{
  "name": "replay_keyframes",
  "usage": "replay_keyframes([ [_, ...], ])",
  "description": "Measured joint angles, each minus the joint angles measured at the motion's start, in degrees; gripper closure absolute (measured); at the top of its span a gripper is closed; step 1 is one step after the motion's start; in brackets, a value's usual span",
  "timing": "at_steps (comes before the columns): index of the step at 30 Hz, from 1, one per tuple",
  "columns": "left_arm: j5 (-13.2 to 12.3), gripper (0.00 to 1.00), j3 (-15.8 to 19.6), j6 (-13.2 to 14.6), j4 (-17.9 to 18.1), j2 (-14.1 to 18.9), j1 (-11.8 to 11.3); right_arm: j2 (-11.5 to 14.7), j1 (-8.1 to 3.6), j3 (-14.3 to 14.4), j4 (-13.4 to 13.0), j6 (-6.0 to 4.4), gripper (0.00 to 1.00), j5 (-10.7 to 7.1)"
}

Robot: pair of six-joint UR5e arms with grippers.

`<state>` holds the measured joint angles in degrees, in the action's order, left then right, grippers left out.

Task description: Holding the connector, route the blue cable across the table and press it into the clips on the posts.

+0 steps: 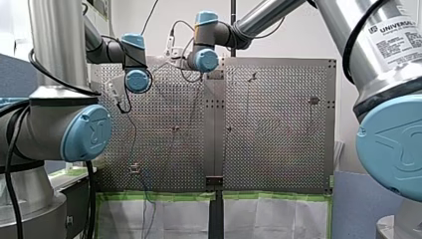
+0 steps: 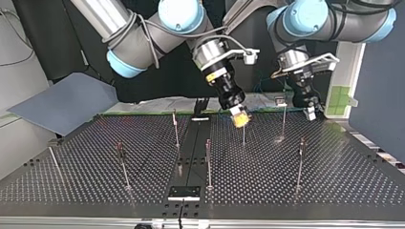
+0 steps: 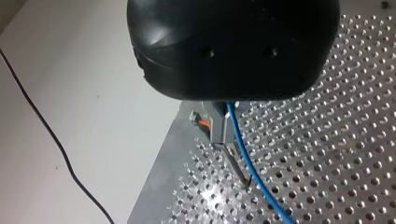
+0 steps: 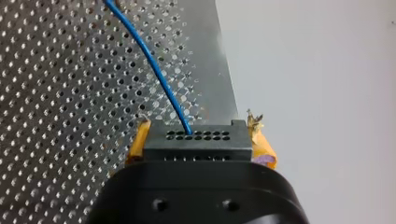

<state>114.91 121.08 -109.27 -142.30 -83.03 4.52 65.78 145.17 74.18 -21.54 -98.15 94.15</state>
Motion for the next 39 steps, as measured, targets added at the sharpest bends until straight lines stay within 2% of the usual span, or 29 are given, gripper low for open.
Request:
replay_keyframes([
  [7,-0.2,1.0,-0.9,-0.4,0.3,-0.4,-1.4,-2.1,0.06,-3.3,0.1,-0.75,1.0,-0.02],
  [13,-1.3,1.0,-2.4,-0.5,0.6,-1.2,-2.7,-2.8,-0.21,-4.7,0.1,-1.76,1.0,-0.01],
  [17,-2.6,1.0,-3.6,-0.6,1.5,-2.7,-3.5,-3.5,-0.63,-5.4,0.1,-2.63,1.0,-0.1],
  [25,-3.8,1.0,-6.0,-0.5,2.4,-6.0,-5.3,-6.3,-0.88,-8.0,0.9,-3.18,1.0,-0.59],
  [30,-5.7,1.0,-6.3,-0.5,3.2,-6.5,-7.3,-7.5,-1.08,-9.5,1.2,-3.28,1.0,-0.63],
  [35,-8.1,1.0,-6.5,-0.9,4.7,-6.6,-9.7,-7.9,-1.39,-11.0,1.6,-3.67,1.0,-0.94],
  [39,-10.0,1.0,-6.9,-1.5,5.5,-7.5,-10.7,-8.0,-1.64,-11.7,1.8,-3.86,1.0,-1.11],
])
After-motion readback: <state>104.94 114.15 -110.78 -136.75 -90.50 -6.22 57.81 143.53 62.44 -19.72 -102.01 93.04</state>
